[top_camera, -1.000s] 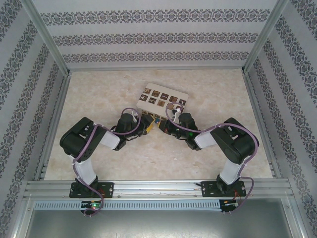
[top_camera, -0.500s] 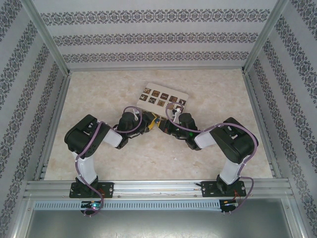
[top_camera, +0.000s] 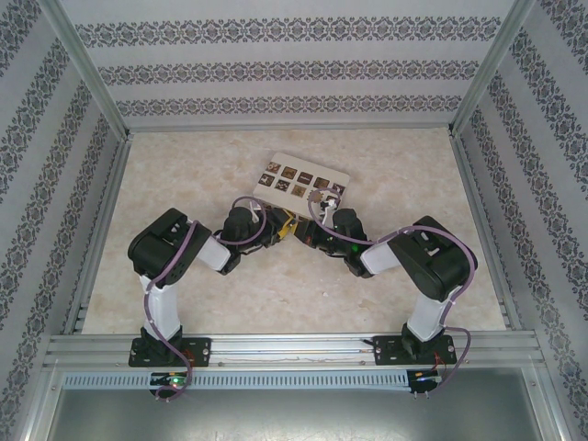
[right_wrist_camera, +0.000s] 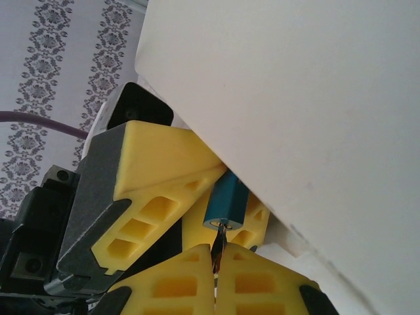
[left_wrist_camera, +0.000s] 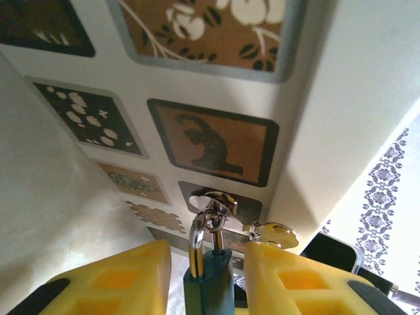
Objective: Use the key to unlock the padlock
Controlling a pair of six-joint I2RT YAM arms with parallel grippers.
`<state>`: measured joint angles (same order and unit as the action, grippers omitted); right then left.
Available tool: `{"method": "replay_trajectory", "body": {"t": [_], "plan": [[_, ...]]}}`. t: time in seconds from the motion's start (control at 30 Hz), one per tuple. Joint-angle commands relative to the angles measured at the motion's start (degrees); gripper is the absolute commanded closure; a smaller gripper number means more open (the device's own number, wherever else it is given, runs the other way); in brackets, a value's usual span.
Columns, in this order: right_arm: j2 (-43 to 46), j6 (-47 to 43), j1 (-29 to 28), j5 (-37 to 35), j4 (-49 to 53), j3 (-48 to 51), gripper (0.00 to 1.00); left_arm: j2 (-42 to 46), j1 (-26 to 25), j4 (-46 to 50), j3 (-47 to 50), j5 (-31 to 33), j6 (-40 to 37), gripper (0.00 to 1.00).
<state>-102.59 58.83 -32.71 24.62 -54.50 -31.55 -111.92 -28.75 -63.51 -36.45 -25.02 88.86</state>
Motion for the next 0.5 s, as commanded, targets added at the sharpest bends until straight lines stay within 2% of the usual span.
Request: {"method": "replay_trajectory", "body": {"t": [0.0,0.47], "plan": [[-1.47,2.6,0.63,1.74,-1.73,-0.73,1.0,-1.17,0.59,-4.06,-1.24,-0.59,1.01,0.68],[-1.35,3.13,1.55,2.14,-2.36,-0.38,0.98,-0.94,0.49,-4.09,-0.91,0.2,1.05,0.83]]}}
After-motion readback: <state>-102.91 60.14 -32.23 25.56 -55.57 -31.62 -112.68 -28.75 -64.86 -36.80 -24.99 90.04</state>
